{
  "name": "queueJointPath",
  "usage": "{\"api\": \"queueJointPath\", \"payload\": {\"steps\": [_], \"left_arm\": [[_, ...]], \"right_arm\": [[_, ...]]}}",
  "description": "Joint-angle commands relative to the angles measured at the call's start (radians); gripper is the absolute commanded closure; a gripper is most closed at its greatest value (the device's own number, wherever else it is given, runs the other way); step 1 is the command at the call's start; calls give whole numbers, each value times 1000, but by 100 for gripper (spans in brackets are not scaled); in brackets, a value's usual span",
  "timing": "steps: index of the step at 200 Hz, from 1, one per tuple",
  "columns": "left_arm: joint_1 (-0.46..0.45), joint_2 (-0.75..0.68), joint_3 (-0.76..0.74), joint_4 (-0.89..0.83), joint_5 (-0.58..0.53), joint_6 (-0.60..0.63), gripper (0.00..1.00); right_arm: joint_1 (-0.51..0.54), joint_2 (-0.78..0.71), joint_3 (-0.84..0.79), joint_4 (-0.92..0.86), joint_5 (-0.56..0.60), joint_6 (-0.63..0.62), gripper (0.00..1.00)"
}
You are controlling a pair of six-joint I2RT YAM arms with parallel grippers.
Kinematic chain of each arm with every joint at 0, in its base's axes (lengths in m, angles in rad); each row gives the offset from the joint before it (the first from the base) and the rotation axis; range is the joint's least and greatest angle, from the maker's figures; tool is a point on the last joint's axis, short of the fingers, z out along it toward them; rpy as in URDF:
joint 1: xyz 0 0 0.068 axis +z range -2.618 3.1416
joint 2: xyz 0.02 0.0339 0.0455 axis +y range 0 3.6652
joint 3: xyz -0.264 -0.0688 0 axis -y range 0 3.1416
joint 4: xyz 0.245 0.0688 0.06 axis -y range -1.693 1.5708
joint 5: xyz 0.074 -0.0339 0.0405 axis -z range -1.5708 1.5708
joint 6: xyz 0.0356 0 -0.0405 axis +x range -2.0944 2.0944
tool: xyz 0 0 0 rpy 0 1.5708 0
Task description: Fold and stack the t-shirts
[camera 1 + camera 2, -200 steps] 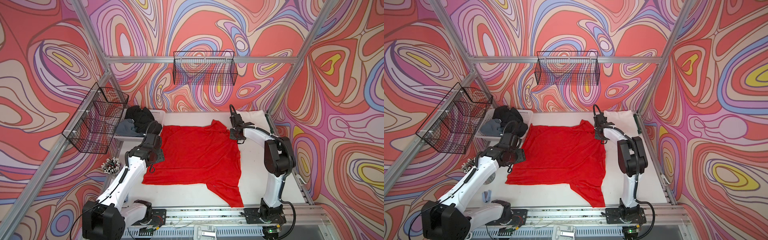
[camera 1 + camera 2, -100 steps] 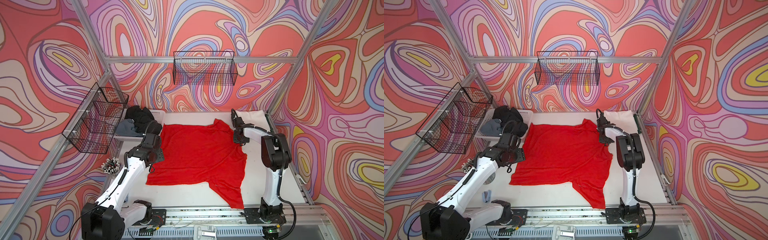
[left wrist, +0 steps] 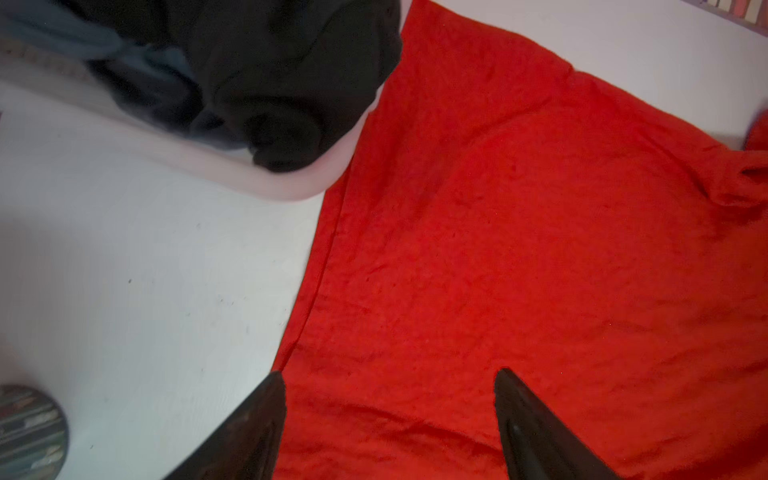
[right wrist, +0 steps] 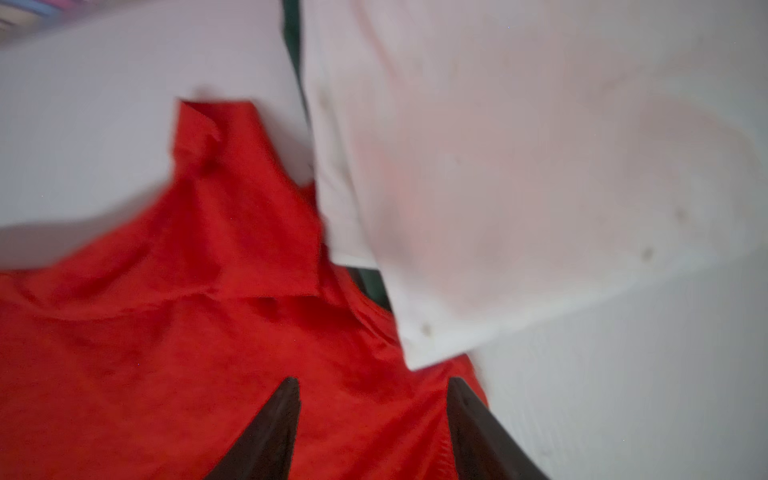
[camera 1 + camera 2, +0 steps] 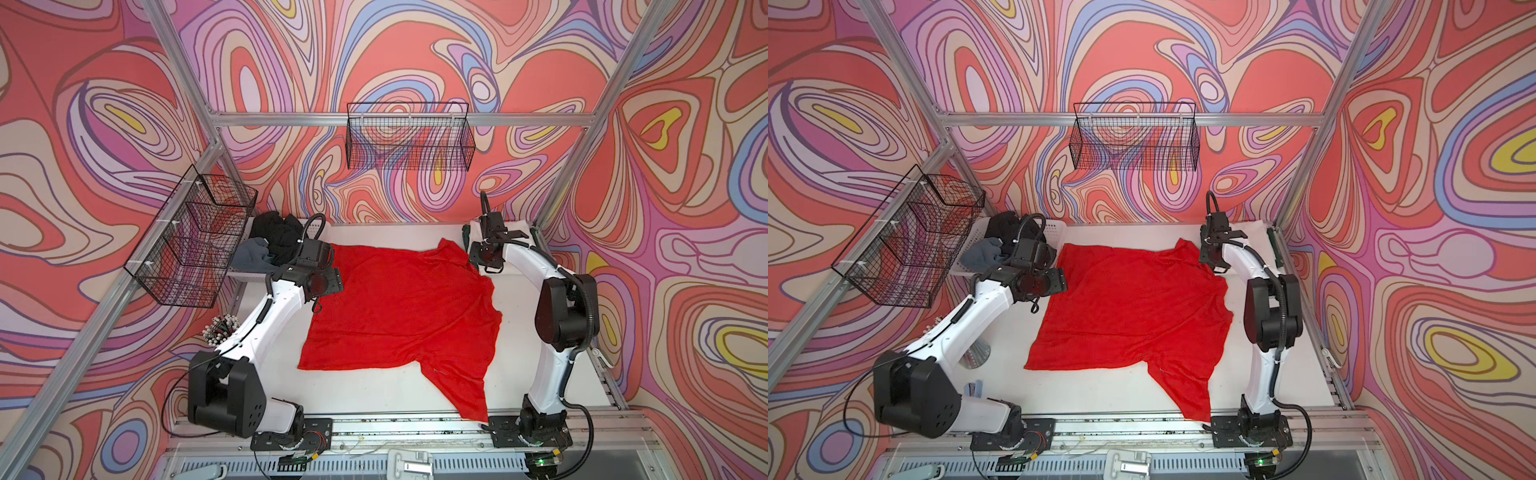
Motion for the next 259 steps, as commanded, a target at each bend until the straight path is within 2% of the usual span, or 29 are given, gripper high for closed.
{"api": "queueJointPath", "payload": {"steps": [1, 31, 68, 97, 147, 177, 220, 259], "left_arm": [[-2, 125, 124, 62, 14, 31, 21], [3, 239, 220, 150, -12, 44, 20], [3, 317, 249, 301, -23, 46, 20], [3, 377, 296, 312, -16, 52, 20], [3, 410, 300, 322, -8, 55, 20], [3, 442, 338, 292, -20, 76, 20], [7, 475, 370, 271, -38, 108, 20], [20, 478, 371, 261, -45, 118, 20]], "right_arm": [[12, 129, 126, 35, -155, 13, 40], [17, 295, 286, 78, -190, 36, 41], [27, 424, 360, 223, -280, 91, 44], [39, 529, 445, 221, -289, 106, 45], [44, 564, 448, 279, -289, 132, 47], [45, 600, 502, 252, -266, 132, 61], [46, 619, 540, 238, -206, 128, 100], [48, 597, 555, 227, -169, 112, 100]]}}
